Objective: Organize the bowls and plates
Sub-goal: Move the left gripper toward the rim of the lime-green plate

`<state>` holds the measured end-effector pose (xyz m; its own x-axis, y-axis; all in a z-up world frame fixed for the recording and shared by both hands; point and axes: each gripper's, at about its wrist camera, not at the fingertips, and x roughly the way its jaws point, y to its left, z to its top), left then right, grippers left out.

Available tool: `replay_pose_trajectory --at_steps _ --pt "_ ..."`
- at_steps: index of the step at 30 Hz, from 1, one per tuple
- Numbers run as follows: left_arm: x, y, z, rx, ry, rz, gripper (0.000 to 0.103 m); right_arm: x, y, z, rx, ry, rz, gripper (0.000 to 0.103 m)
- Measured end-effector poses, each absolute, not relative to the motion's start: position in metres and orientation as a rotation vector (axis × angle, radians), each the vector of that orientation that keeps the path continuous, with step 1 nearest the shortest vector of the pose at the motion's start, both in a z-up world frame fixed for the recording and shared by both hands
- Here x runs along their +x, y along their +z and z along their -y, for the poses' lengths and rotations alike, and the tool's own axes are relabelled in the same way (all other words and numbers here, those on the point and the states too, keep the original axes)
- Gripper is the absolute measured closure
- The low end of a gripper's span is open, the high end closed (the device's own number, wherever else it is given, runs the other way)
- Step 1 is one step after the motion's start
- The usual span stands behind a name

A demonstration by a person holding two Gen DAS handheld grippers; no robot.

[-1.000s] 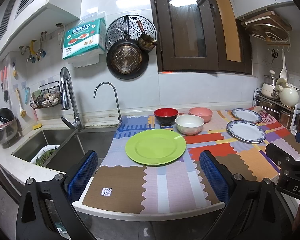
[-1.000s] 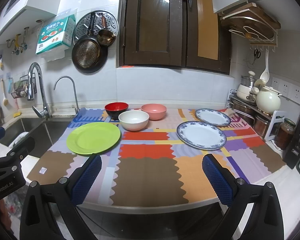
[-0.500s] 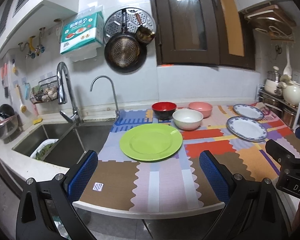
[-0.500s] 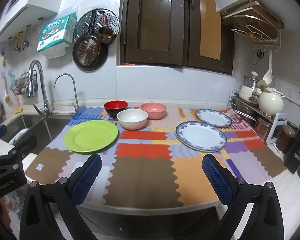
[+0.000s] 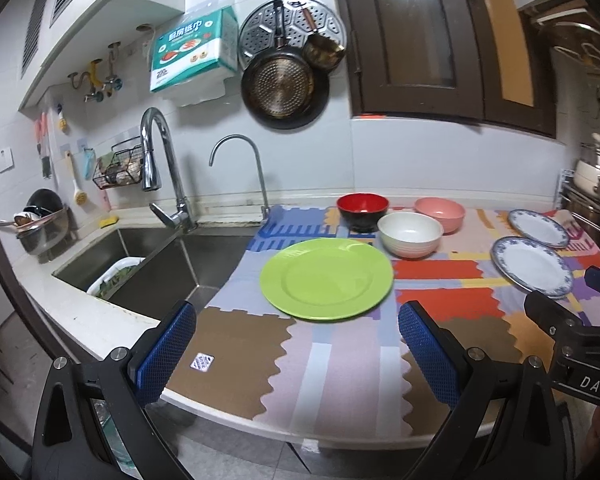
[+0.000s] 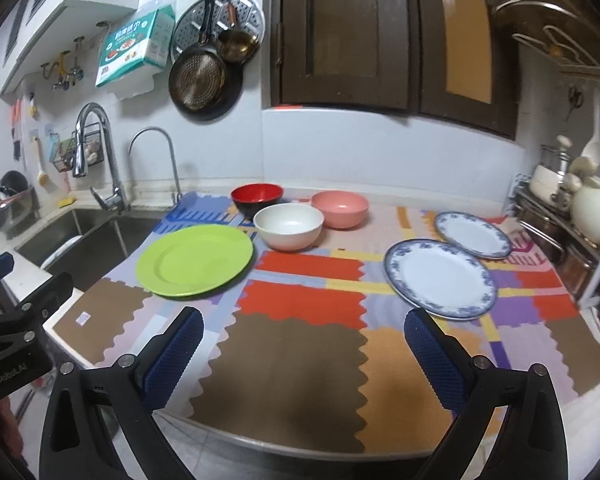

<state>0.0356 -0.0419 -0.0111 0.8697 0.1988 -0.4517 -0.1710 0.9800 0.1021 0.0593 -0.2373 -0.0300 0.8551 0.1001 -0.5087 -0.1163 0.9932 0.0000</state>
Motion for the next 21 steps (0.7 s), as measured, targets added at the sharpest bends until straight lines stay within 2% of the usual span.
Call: replay_pose_trajectory --at_steps 21 --pt "0.178 -0.018 -0.048 0.087 0.185 -0.557 0.002 0.197 -0.032 0.152 -0.019 0.103 -0.605 0.001"
